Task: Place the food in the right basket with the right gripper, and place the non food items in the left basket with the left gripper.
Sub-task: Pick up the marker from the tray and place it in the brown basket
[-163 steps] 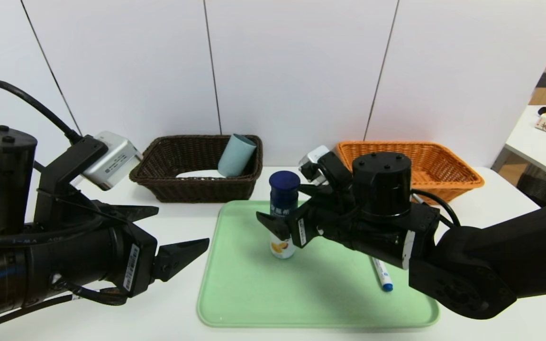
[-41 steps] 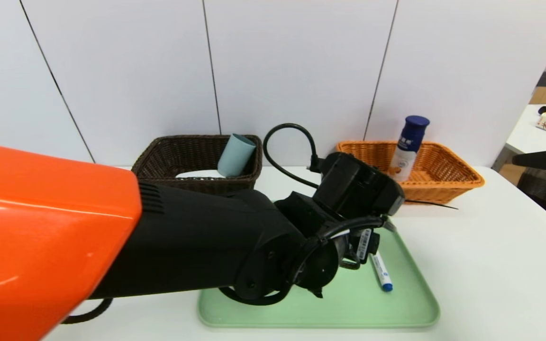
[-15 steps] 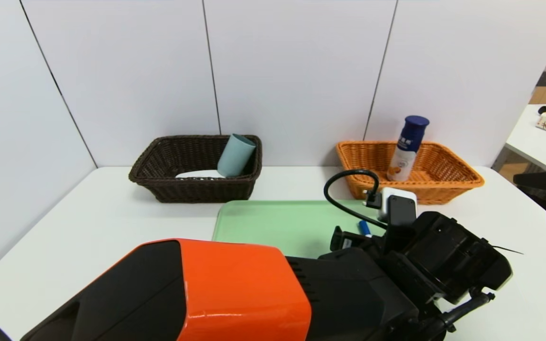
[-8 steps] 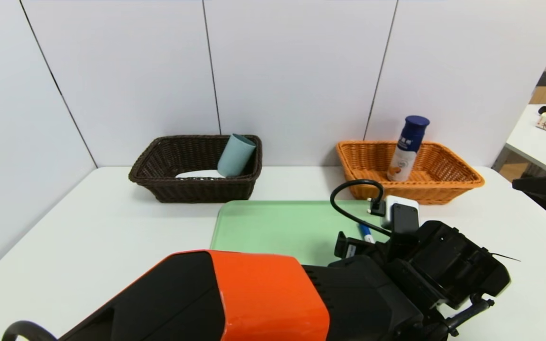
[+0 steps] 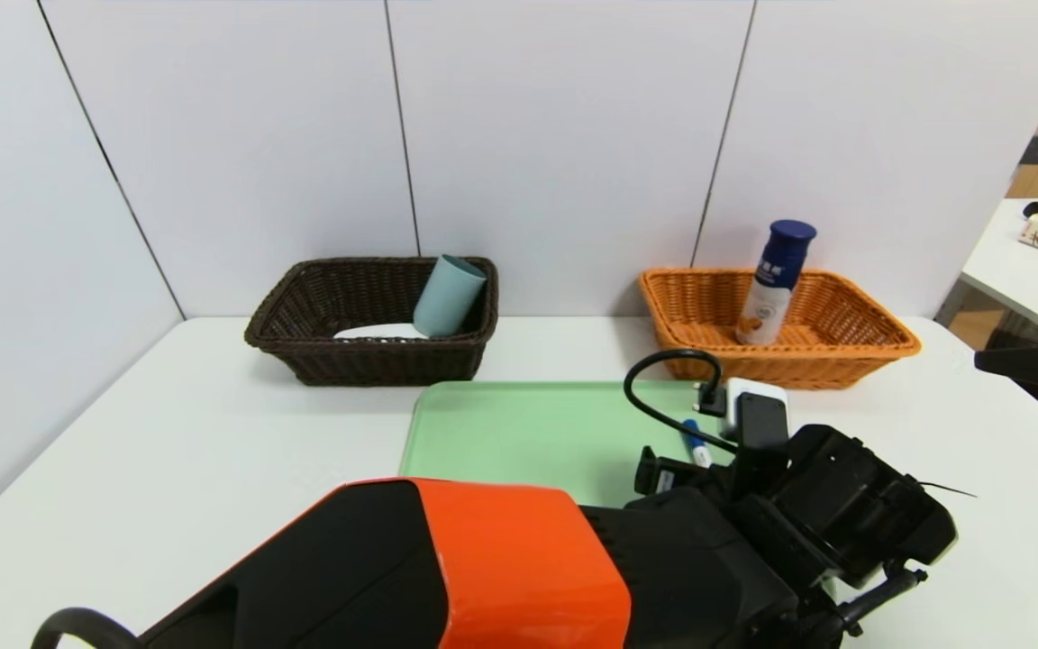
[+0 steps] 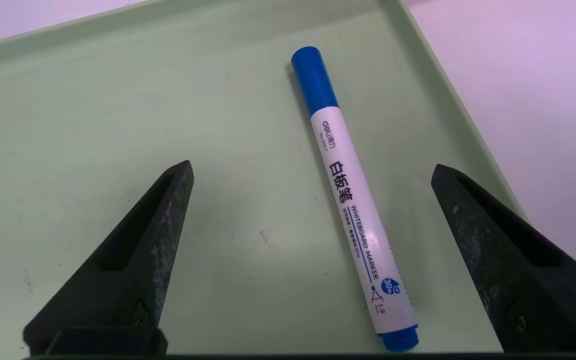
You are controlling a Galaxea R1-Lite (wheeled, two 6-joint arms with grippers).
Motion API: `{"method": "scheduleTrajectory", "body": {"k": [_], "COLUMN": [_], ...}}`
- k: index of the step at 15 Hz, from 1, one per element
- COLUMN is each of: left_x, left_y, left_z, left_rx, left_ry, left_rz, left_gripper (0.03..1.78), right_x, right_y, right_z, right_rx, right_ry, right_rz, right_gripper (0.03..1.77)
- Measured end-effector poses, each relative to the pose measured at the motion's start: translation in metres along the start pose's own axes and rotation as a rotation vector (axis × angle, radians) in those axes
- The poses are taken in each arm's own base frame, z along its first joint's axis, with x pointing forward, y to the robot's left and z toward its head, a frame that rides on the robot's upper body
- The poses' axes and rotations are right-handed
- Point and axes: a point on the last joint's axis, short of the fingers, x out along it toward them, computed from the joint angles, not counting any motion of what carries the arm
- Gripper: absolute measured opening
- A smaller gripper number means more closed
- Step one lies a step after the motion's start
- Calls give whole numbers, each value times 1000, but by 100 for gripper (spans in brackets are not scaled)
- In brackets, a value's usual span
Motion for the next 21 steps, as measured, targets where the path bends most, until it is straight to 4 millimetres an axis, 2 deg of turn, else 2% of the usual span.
{"method": "scheduleTrajectory", "body": {"k": [9,21], "left_x": [4,13], "left_y": [3,1], "left_z": [3,-10], "left_rx": [-45,-9], "left_ry": [34,57], "left_rz": [-52,-36], "left_gripper": [169,169], "right_x": [1,3], "right_y": [0,2], "right_z": [0,0], "right_rx": [-3,-8], "right_ry": [-1,6], "right_rz": [1,22], "right_gripper": [169,169]}}
